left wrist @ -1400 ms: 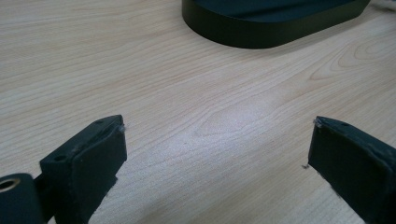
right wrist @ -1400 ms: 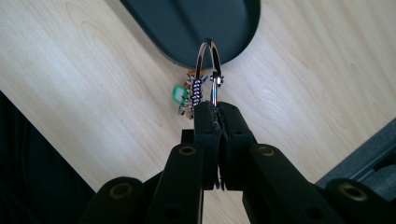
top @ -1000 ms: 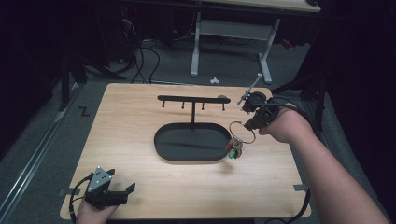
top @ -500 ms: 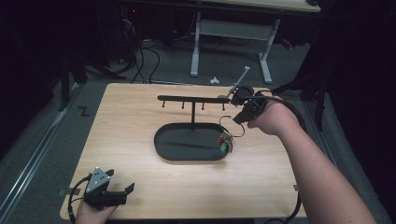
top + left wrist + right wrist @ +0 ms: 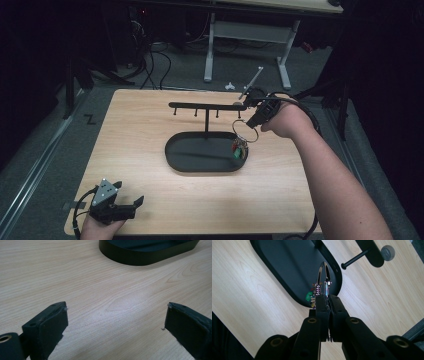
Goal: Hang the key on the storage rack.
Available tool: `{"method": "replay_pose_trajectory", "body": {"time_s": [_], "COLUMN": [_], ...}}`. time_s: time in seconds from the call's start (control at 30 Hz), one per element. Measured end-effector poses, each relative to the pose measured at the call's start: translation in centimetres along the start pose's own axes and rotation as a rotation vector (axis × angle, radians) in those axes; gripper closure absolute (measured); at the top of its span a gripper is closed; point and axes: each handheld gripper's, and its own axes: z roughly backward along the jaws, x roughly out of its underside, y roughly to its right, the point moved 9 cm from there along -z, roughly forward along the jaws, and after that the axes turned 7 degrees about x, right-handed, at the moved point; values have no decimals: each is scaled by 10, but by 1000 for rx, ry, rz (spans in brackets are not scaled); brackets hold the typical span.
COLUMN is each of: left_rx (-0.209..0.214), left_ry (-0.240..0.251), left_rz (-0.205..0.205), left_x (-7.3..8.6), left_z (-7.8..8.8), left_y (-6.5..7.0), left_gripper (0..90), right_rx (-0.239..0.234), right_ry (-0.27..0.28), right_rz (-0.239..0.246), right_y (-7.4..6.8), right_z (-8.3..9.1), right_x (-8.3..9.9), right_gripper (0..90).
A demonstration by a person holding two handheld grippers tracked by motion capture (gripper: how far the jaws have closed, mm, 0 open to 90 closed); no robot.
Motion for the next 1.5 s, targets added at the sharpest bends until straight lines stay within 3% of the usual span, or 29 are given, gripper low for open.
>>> {"method": "replay_pose_trajectory", "body": {"time_s": [0.67,1.5], "left_rx": [-6,-4], "left_ry": [8,5], "left_rz": [2,6], "left_x": [0,0], "left_z": [0,0], "left_y": [-1,-1], "left_gripper": [55,56], "right_rx": [7,2], "right_ry": [11,10], "right_rz": [-39,-96], "right_y": [20,34], "right_z": [-14,-26], "right_x": [-22,-27], "right_gripper": [877,876]}}
